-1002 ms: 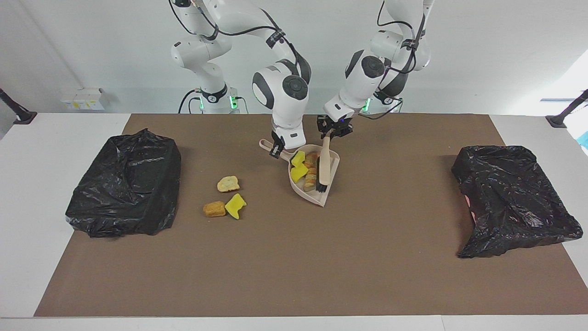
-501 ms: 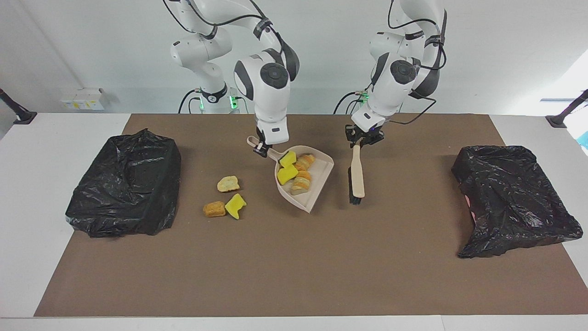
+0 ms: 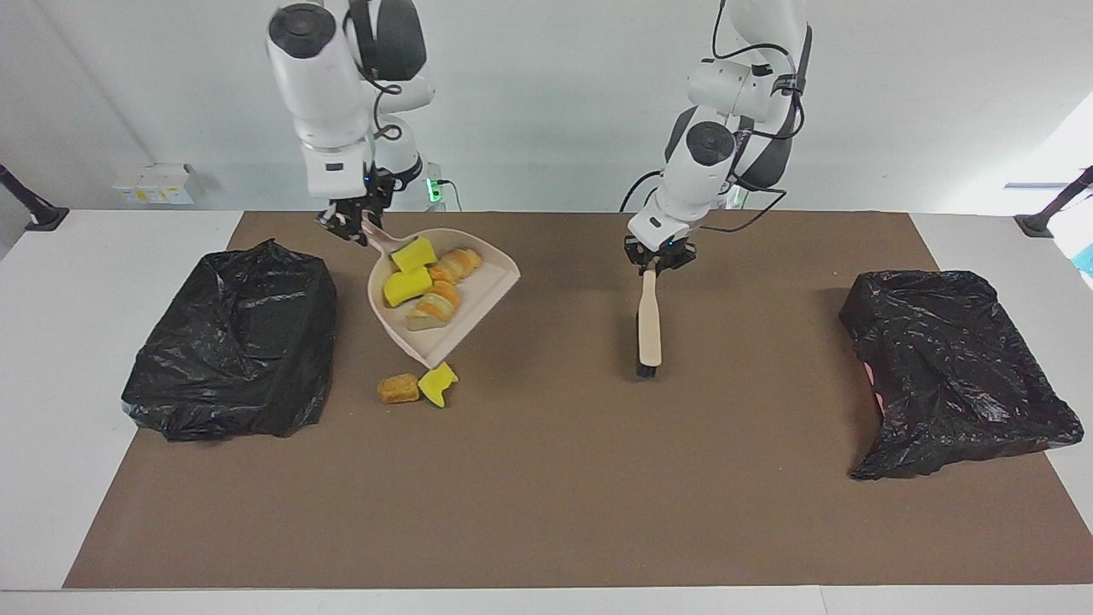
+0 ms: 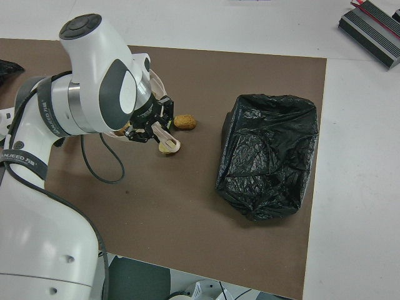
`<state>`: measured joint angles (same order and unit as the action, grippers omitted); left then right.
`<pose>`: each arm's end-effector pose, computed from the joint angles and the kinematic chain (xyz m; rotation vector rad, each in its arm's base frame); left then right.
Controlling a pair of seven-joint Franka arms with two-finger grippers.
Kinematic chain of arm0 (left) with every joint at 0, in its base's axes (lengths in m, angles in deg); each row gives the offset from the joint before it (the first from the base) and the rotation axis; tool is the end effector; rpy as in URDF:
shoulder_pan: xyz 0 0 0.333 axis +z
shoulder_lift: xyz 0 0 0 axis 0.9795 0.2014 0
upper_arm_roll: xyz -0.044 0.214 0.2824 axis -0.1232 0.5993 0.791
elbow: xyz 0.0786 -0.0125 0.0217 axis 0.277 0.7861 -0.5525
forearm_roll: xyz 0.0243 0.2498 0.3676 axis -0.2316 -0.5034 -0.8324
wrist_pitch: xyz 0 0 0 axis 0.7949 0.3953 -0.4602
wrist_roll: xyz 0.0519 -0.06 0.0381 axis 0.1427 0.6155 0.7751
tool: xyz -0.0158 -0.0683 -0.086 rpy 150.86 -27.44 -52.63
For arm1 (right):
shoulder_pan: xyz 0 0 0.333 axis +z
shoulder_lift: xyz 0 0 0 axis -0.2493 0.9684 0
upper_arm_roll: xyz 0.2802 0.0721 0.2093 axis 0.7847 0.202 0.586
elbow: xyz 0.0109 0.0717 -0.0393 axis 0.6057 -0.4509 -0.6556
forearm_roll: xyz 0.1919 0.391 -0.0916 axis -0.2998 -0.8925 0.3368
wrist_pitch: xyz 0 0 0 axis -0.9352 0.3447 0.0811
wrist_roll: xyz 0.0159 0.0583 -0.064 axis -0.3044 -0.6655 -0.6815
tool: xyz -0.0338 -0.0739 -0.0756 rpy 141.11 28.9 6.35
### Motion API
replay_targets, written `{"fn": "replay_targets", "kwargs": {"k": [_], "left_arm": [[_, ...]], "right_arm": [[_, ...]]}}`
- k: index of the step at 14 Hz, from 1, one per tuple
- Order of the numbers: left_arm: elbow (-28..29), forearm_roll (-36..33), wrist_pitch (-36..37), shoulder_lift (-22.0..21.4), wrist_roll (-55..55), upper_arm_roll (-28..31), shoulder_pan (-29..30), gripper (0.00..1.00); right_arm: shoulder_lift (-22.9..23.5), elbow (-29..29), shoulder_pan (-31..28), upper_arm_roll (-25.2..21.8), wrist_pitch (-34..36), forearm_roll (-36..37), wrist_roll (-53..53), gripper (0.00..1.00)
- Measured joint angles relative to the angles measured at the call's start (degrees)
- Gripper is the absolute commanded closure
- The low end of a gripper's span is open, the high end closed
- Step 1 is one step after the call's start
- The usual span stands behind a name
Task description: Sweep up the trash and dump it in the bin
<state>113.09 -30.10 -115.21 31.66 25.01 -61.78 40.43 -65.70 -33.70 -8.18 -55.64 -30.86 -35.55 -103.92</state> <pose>0.4202 -0.3035 0.3733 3.0564 -0.2396 -0.1891 0.5295 0.0349 0.5892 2.7811 1.4165 -0.1797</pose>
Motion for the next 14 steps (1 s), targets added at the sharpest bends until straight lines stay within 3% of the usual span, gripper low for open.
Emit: {"fn": "replay_targets", "kwargs": {"k": [3, 5, 9, 12, 13, 14], "left_arm": [[0.04, 0.00, 0.09, 0.02, 7.82, -0.32, -5.80, 1.00], [0.29, -0.01, 0.25, 0.02, 13.61, -0.39, -9.87, 1.00], [2.18, -0.02, -0.73, 0.05, 21.38, -0.52, -15.61, 1.00], [3.76, -0.02, -3.82, 0.05, 24.20, -0.45, -17.12, 1.00], [4.09, -0.02, -4.48, 0.05, 25.55, -0.50, -17.81, 0.81], [4.20, -0.02, -4.60, 0.05, 26.33, -0.50, -18.30, 0.20]], "right_arm": [[-1.02, -0.34, -13.42, -0.23, 0.44, 0.87, -17.08, 1.00], [-0.86, -0.87, -21.24, -0.49, -1.35, 5.35, -27.15, 1.00], [0.51, -2.91, -30.13, -0.40, -10.20, 12.71, -38.27, 1.00], [2.39, -3.20, -31.06, -0.04, -14.56, 21.25, -40.64, 1.00], [2.90, -3.26, -30.87, 0.32, -15.55, 22.82, -40.65, 1.00], [3.52, -3.30, -30.57, 0.55, -16.67, 24.03, -40.65, 1.00]]}}
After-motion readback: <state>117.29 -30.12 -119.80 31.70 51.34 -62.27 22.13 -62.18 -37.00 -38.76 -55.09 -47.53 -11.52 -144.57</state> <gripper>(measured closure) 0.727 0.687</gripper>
